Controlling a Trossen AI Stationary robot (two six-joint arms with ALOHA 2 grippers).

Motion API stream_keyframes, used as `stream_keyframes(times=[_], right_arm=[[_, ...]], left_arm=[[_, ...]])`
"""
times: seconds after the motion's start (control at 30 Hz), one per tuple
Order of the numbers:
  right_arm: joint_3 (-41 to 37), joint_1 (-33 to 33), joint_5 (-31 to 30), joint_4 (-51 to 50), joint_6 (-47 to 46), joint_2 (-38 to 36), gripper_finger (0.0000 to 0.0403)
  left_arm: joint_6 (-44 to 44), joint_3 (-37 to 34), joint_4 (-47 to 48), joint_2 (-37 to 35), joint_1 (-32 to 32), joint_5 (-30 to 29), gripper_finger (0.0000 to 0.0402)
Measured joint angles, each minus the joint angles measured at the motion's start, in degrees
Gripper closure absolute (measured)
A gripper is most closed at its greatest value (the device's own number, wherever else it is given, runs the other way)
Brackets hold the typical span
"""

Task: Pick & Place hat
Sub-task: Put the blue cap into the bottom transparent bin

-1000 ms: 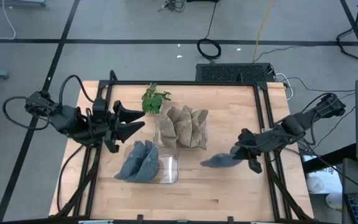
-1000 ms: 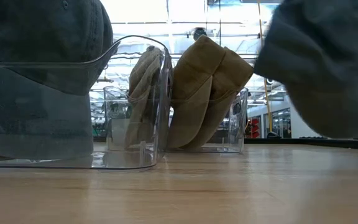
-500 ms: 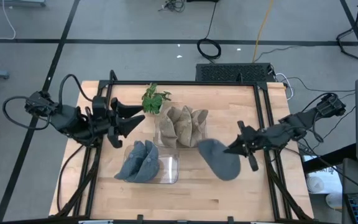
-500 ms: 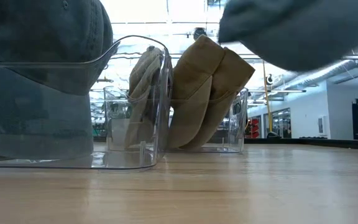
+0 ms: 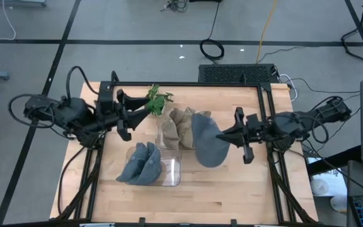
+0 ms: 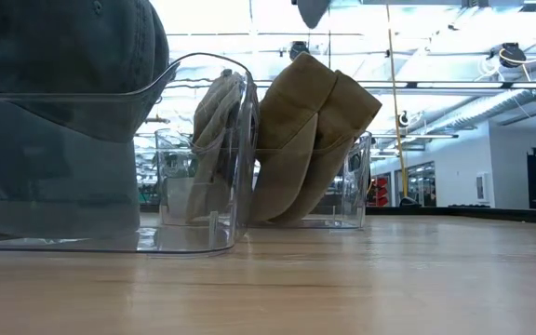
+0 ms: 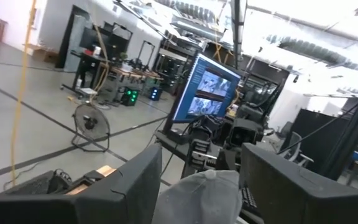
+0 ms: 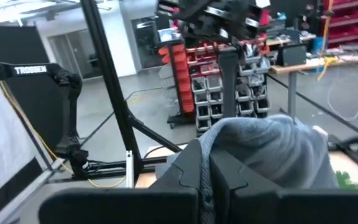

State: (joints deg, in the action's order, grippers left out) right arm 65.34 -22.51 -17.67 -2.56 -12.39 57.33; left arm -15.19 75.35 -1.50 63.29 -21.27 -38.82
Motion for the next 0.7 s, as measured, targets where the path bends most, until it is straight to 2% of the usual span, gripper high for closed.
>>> stream_keyframes(times=[0.27, 0.5, 0.7], right_arm=[[13.4, 4.03, 5.4, -7.51, 4.03, 9.53, 0.0403], [21.45, 7.42, 12.53, -11.14, 4.52, 16.3, 0.0403], [25.58, 10.59, 19.67, -11.09, 3.48, 20.57, 0.0403]], left_arm=[[0.02, 0.69, 2.43, 0.0, 4.09, 8.32, 0.0172], [-0.38, 12.51, 22.98, 2.43, 7.31, 12.99, 0.0172], [1.85, 19.99, 30.1, 4.32, 9.3, 19.55, 0.0172]])
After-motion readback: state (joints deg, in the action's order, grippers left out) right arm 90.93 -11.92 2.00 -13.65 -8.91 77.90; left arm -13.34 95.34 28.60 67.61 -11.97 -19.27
